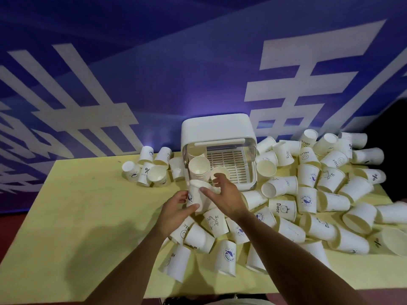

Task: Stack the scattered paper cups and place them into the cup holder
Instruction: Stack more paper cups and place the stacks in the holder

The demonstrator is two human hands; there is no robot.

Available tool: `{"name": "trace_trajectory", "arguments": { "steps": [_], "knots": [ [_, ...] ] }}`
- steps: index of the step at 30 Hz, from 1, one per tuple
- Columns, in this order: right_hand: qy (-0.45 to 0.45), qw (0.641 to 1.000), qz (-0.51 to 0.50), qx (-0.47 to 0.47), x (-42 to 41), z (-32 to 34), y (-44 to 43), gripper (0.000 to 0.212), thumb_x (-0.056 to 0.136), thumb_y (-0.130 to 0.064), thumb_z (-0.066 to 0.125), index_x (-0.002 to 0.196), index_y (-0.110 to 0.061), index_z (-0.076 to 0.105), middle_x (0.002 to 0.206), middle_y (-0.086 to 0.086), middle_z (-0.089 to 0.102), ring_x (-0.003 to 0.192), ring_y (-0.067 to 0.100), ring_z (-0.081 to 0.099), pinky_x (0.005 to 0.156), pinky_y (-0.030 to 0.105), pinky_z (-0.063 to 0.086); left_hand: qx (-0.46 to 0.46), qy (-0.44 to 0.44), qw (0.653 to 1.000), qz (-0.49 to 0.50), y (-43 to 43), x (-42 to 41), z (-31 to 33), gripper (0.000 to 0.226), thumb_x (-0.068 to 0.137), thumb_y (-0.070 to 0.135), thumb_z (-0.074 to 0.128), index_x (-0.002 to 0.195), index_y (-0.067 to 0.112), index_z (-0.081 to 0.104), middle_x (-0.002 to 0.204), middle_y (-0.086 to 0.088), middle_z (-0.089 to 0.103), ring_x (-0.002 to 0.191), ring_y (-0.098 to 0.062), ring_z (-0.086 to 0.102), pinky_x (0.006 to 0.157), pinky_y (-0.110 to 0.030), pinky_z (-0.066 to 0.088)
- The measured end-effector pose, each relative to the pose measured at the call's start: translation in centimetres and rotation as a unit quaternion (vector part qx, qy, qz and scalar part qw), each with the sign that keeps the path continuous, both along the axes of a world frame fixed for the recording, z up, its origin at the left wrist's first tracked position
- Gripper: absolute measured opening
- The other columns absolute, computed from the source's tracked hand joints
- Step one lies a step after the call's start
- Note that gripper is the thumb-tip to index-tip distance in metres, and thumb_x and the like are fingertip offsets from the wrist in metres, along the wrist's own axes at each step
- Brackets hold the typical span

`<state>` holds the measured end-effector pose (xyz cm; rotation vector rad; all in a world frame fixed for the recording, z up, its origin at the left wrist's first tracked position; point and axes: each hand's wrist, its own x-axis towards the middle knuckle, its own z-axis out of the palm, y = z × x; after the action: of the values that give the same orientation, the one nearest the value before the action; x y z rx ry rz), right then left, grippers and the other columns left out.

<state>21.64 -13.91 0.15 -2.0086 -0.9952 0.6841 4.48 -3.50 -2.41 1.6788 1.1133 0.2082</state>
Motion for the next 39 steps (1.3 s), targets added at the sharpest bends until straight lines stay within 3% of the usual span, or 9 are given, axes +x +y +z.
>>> {"name": "trace_trajectory", "arguments": {
  "steps": [6,9,13,19,23,29,35,39],
  "knots": [
    [0.030,0.998,-0.019,-0.043,1.1,-0.7,-0.5,0.084,0.072,-0.080,0.061,0.136,-0.030,0.042,0.125,-0.007,0.064,0.110,0.012,0.061,0.094,0.042,0.053,0.011,-0.011,1.000,-0.023,-0.9,2.2,1.0,0.046,0.078,0.032,0.083,0.119,0.034,0.062,0.115,0.018,0.066,0.111,0.001,0.057,0.095,-0.024,0.046],
    [0.065,0.997,-0.036,-0.029,1.5,-0.6,-0.7,0.085,0.072,-0.074,0.068,0.138,-0.028,0.042,0.126,-0.005,0.062,0.112,0.015,0.060,0.097,0.040,0.052,0.010,-0.015,0.999,-0.034,-1.5,3.0,1.5,0.041,0.079,0.029,0.082,0.111,0.041,0.060,0.111,0.021,0.065,0.108,0.007,0.055,0.088,-0.017,0.045],
    [0.066,0.997,-0.049,0.003,1.8,-0.3,-1.2,0.076,0.079,-0.053,0.076,0.140,-0.022,0.043,0.121,-0.010,0.058,0.115,0.013,0.057,0.093,0.025,0.046,0.010,-0.011,0.999,-0.043,-1.8,3.7,1.4,0.048,0.075,0.034,0.084,0.117,0.037,0.061,0.113,0.022,0.066,0.110,0.008,0.056,0.092,-0.023,0.048],
    [0.022,0.989,-0.135,0.062,3.5,0.4,-1.1,0.086,0.077,-0.056,0.073,0.147,-0.023,0.035,0.145,-0.002,0.050,0.130,0.017,0.049,0.106,0.042,0.047,0.028,0.036,0.998,-0.032,-1.5,3.0,0.7,0.045,0.085,0.027,0.076,0.126,0.024,0.058,0.121,0.013,0.060,0.113,-0.008,0.054,0.090,-0.023,0.040],
    [-0.035,0.987,-0.139,0.075,4.4,0.7,-0.4,0.077,0.080,-0.047,0.075,0.144,-0.024,0.037,0.142,-0.003,0.048,0.128,0.016,0.048,0.104,0.044,0.047,0.047,0.064,0.997,-0.023,-1.2,1.9,-0.1,0.042,0.086,0.024,0.074,0.124,0.021,0.058,0.120,0.010,0.059,0.113,-0.010,0.053,0.090,-0.024,0.042],
    [-0.139,0.987,-0.052,0.059,4.8,0.0,0.6,0.068,0.085,-0.040,0.072,0.142,-0.022,0.041,0.137,0.001,0.055,0.124,0.020,0.051,0.100,0.040,0.048,0.067,0.088,0.994,-0.023,-0.6,0.0,-1.1,0.046,0.087,0.026,0.073,0.129,0.016,0.057,0.128,0.003,0.060,0.117,-0.013,0.054,0.097,-0.027,0.043],
    [-0.172,0.984,-0.035,0.033,4.9,-1.4,1.9,0.066,0.085,-0.039,0.075,0.140,-0.022,0.042,0.134,0.002,0.057,0.121,0.022,0.053,0.100,0.040,0.049,0.070,0.108,0.992,-0.004,-0.2,-1.2,-1.6,0.046,0.088,0.027,0.073,0.130,0.015,0.057,0.131,0.001,0.059,0.123,-0.017,0.054,0.103,-0.031,0.044],
    [-0.171,0.984,-0.044,-0.002,4.8,-2.6,2.1,0.068,0.084,-0.033,0.076,0.140,-0.016,0.042,0.134,0.007,0.057,0.121,0.026,0.054,0.101,0.044,0.049,0.063,0.105,0.992,0.009,-0.1,-1.6,-2.1,0.046,0.088,0.026,0.074,0.129,0.015,0.057,0.130,0.001,0.059,0.116,-0.012,0.053,0.100,-0.028,0.045]
  ]
}}
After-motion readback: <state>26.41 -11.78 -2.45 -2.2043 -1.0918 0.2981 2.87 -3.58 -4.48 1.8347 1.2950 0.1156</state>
